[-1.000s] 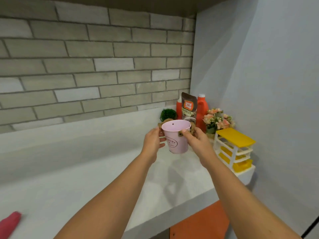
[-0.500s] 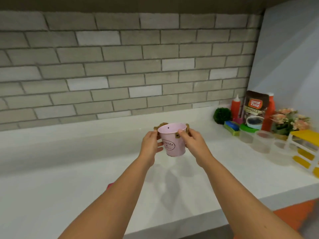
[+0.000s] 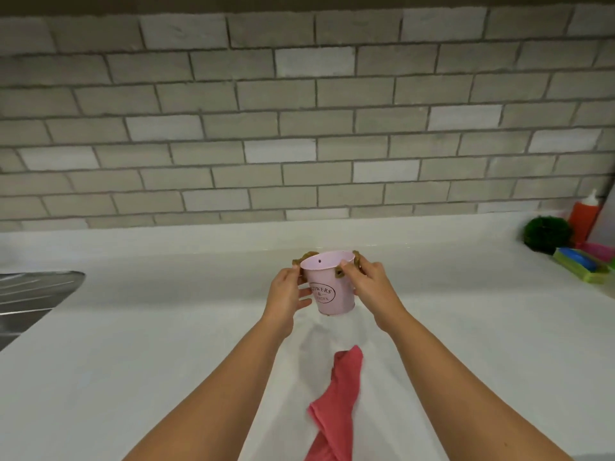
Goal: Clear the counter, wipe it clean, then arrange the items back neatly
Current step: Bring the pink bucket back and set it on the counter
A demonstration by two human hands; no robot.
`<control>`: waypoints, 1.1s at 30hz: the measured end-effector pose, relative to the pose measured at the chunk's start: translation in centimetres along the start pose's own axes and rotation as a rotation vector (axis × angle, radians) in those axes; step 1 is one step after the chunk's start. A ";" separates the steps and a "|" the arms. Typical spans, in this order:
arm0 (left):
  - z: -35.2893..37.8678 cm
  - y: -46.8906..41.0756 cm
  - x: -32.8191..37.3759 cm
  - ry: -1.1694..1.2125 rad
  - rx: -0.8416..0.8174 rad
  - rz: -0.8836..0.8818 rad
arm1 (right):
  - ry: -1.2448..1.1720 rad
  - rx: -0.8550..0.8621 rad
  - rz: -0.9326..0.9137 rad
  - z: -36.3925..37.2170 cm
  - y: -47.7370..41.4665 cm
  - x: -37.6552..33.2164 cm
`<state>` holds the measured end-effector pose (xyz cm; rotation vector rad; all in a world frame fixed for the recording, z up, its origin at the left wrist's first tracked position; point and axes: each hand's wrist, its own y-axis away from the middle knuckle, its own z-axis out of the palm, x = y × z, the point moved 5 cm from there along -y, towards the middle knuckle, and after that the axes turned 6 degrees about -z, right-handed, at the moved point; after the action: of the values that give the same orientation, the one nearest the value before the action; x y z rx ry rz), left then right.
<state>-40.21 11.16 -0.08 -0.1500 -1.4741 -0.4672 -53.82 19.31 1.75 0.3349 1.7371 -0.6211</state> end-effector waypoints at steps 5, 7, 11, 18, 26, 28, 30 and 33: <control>-3.9 -2.6 0.7 0.052 0.098 0.025 | 0.008 -0.011 0.006 4.4 -3.8 0.6; -5.4 -3.7 1.1 0.052 0.123 0.026 | 0.014 -0.032 0.016 6.5 -5.3 1.0; -9.3 -6.2 1.5 0.064 0.192 0.036 | 0.011 -0.088 -0.016 10.9 -8.0 1.6; -15.3 -10.4 0.5 0.079 0.242 -0.001 | 0.084 -0.136 0.014 18.9 -11.6 4.0; -19.9 -16.8 0.7 0.057 0.180 -0.011 | 0.071 -0.097 0.170 25.3 -15.6 6.5; -20.3 -18.4 0.7 0.042 0.153 -0.002 | 0.068 -0.079 0.202 26.1 -16.7 6.9; -20.3 -20.0 0.7 0.009 0.122 0.006 | 0.043 -0.056 0.222 26.5 -17.7 7.2; -20.2 -22.2 0.4 -0.009 0.097 0.008 | -0.007 -0.039 0.215 26.9 -19.1 7.7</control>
<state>-30.30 -16.58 -5.86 -0.0808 -1.5015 -0.3882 -44.21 -12.38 -5.55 0.4837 1.6768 -0.4319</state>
